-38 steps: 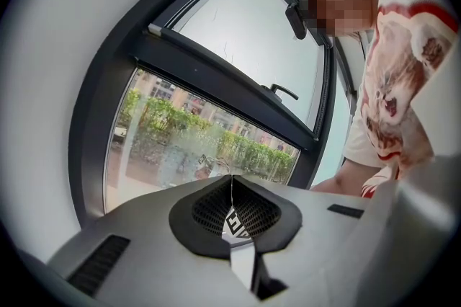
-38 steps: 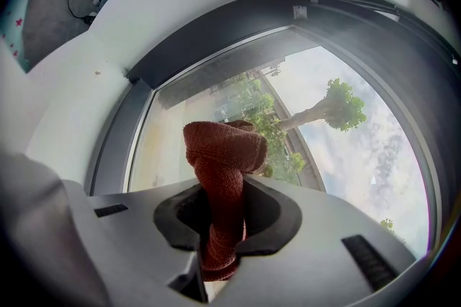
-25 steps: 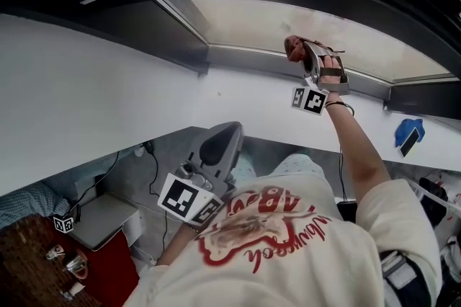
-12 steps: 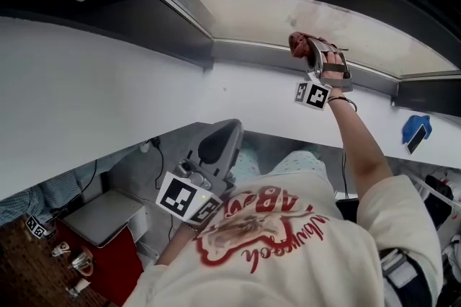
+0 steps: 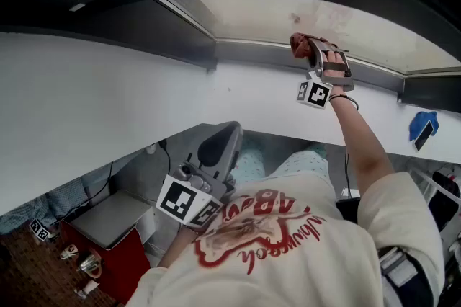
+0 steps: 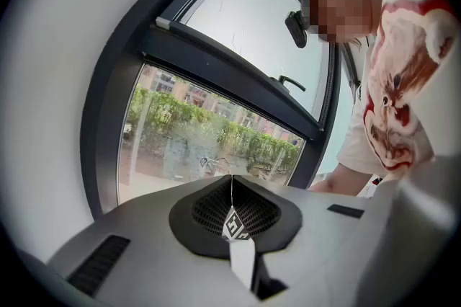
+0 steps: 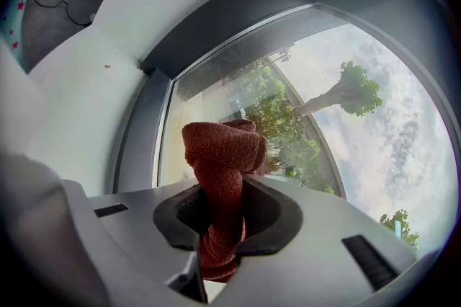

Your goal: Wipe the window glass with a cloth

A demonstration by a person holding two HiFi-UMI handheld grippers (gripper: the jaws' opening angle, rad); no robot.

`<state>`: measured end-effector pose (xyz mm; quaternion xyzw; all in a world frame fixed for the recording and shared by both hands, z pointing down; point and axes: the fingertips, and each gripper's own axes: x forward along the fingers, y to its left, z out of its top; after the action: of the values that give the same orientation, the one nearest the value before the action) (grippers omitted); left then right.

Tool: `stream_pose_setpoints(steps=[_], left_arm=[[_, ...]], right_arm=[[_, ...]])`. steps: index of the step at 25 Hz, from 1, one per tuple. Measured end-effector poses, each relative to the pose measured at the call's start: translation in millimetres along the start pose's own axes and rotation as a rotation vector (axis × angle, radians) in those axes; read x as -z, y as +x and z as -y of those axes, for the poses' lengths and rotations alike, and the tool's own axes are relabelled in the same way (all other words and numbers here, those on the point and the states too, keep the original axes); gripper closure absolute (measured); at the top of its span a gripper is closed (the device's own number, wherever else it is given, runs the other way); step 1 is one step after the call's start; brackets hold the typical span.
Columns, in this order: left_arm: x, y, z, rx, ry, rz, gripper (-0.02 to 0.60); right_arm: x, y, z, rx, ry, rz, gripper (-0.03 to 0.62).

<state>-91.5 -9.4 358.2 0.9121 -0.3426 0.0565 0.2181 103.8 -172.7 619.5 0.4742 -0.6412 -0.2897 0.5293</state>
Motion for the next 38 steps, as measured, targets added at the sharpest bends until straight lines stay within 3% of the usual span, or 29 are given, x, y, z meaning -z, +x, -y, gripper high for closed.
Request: stream_pose_setpoints(steps=[38], left_arm=[[22.2, -3.7, -19.5, -0.056, -0.012, -0.042, 0.56]], right_arm=[[17.4, 36.3, -74.6, -0.132, 0.009, -0.061, 0.523]])
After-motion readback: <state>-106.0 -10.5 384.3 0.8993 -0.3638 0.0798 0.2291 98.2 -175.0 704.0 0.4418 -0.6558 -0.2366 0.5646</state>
